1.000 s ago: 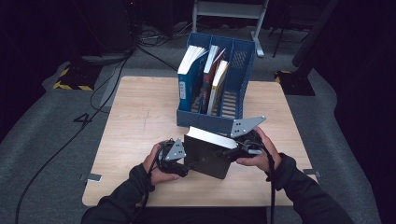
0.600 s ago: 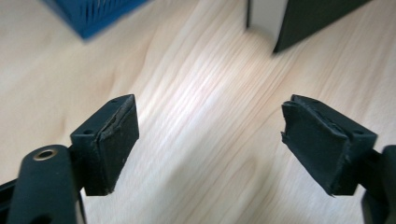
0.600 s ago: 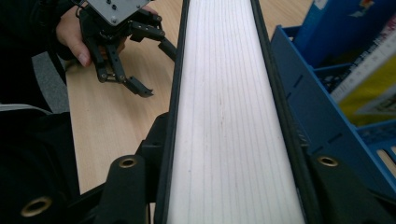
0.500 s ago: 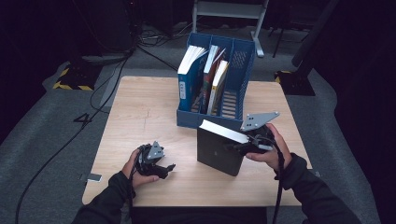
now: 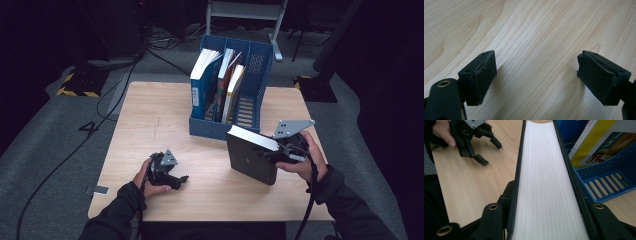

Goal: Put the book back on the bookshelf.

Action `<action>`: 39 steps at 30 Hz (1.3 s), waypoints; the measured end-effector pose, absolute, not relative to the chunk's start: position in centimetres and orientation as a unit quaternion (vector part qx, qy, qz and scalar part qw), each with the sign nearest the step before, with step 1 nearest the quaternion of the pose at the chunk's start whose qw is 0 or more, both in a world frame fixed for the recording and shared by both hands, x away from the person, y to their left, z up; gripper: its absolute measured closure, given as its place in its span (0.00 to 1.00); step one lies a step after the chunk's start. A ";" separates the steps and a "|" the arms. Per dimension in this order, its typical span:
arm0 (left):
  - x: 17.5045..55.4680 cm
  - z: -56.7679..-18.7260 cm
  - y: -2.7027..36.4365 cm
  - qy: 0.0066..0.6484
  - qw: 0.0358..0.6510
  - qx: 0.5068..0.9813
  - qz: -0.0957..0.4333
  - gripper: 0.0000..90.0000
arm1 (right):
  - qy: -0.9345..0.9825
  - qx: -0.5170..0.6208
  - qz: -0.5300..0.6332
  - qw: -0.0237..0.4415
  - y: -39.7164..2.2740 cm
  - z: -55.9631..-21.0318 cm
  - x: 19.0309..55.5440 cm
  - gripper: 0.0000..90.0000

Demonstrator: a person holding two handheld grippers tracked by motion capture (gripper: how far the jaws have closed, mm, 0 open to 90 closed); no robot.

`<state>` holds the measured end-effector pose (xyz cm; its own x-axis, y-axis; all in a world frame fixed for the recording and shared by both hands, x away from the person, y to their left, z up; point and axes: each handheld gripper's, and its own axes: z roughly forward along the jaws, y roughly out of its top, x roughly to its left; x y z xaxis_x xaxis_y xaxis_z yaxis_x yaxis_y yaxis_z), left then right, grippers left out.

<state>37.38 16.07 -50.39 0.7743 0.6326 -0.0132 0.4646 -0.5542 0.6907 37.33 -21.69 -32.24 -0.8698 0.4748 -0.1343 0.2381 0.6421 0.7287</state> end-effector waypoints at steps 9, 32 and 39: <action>37.4 -50.4 16.1 0.315 0.352 0.873 0.119 0.17 | 0.884 0.213 0.381 0.171 -22.5 -31.0 37.4 0.59; 37.3 -50.4 16.0 0.321 0.352 0.871 0.120 0.17 | 0.832 0.281 0.416 0.234 -23.3 -25.4 40.9 0.59; 37.3 -50.4 16.0 0.321 0.352 0.871 0.120 0.17 | 0.819 0.302 0.430 0.231 -23.4 -25.1 42.1 0.59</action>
<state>37.27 16.01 -50.39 0.7656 0.6431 -0.0161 0.4741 -0.5472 0.6897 42.12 -23.39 -25.11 -0.7110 0.6929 -0.1198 0.2947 0.4484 0.8438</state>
